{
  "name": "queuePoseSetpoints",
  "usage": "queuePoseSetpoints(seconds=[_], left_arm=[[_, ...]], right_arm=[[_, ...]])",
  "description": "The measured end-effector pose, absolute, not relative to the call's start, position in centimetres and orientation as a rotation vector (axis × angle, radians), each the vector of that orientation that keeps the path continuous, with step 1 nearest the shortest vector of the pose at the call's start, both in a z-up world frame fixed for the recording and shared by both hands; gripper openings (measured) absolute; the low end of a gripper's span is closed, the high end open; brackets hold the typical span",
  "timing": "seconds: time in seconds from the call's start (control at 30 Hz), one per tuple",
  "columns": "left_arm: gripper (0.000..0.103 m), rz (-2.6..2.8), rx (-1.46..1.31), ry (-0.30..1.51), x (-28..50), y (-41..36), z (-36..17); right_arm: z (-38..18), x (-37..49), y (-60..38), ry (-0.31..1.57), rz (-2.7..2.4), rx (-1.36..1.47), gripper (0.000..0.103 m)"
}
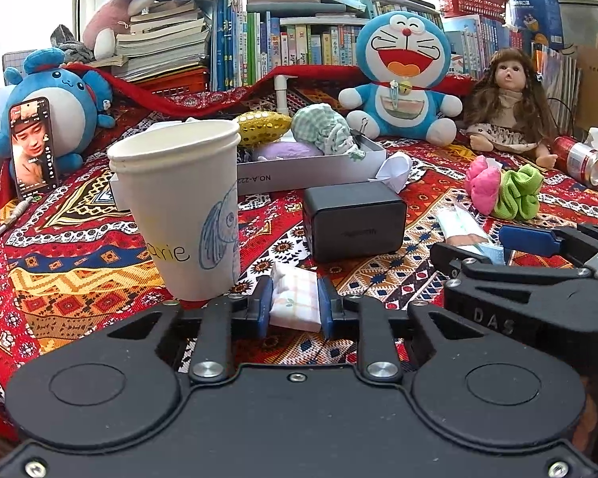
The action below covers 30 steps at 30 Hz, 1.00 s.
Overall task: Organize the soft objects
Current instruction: 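Carry the tissue with the left tool toward the box while the right tool carries the mask packet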
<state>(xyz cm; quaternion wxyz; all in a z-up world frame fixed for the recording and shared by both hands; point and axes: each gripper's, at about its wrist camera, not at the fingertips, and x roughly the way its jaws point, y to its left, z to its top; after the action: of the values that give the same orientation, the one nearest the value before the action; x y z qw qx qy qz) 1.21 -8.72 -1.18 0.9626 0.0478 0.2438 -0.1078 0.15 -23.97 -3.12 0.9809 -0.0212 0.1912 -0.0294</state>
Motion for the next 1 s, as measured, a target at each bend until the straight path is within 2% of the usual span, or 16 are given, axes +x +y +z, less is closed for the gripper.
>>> queuePoseSetpoints(seconds=[0.2,0.23,0.27,0.33,0.67,1.0], left_arm=[[0.023,-0.224,0.096,0.486,1.1,-8.7,-0.9],[0.023,-0.226,0.097,0.485,1.1,-8.7,-0.9],[0.023,-0.228,0.097,0.484,1.1,-8.7,-0.8],[0.023,-0.234,0.094,0.483,1.1,-8.7,-0.6],[0.023,-0.288,0.076,0.451,0.5,-8.4,1.5],[0.023,-0.321,0.023,0.339,1.5,-5.9,7.2]], right_arm=[[-3.5,0.6,-23.9,0.399,-0.093,-0.042,0.073],[-3.5,0.6,-24.1,0.401,-0.096,-0.028,0.067],[-3.5,0.6,-24.2,0.401,-0.098,-0.019,0.058],[-3.4,0.5,-24.3,0.396,-0.106,-0.017,0.048],[-1.4,-0.5,-25.1,0.328,-0.111,0.027,0.046],[2.1,0.1,-25.0,0.252,-0.056,0.048,0.046]])
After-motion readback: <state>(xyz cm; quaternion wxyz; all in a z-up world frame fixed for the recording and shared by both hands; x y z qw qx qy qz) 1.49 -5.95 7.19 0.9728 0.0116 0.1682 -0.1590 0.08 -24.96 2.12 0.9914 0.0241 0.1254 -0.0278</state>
